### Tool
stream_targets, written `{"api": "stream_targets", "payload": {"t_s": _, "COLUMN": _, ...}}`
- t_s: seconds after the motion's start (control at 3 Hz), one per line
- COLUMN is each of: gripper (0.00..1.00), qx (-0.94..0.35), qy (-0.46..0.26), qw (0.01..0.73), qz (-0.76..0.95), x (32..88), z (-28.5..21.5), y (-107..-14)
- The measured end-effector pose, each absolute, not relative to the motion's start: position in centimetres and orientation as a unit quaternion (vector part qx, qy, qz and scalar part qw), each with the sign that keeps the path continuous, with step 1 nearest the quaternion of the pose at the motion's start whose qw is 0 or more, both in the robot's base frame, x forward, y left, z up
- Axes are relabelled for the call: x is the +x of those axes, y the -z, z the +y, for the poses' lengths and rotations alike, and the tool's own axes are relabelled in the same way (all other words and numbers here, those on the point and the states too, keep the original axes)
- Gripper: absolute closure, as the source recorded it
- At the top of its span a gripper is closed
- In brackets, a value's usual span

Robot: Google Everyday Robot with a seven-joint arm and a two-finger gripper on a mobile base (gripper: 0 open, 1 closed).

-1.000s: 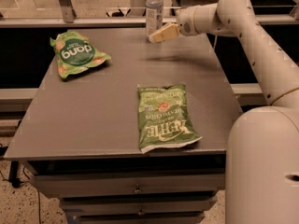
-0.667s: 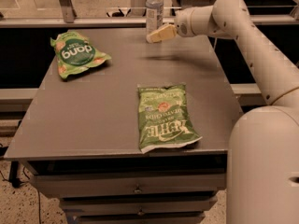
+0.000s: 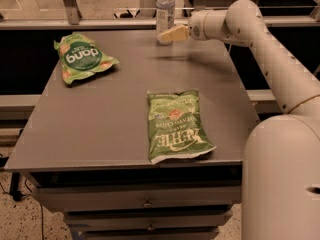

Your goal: Pick blue plastic bottle

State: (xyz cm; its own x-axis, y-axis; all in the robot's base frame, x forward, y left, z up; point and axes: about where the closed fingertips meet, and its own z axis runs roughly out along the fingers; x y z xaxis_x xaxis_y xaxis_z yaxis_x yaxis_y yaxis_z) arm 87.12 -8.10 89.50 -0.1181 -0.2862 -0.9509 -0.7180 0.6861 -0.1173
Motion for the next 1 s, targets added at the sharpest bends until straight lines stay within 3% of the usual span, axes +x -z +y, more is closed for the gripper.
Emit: {"api": "stream_targets", "payload": {"t_s": 1.0, "gripper": 0.00, "qx": -0.355, "qy": -0.195, "qw": 0.574, "qz": 0.711, "x": 89.5, "z": -6.3, "y": -90.3}}
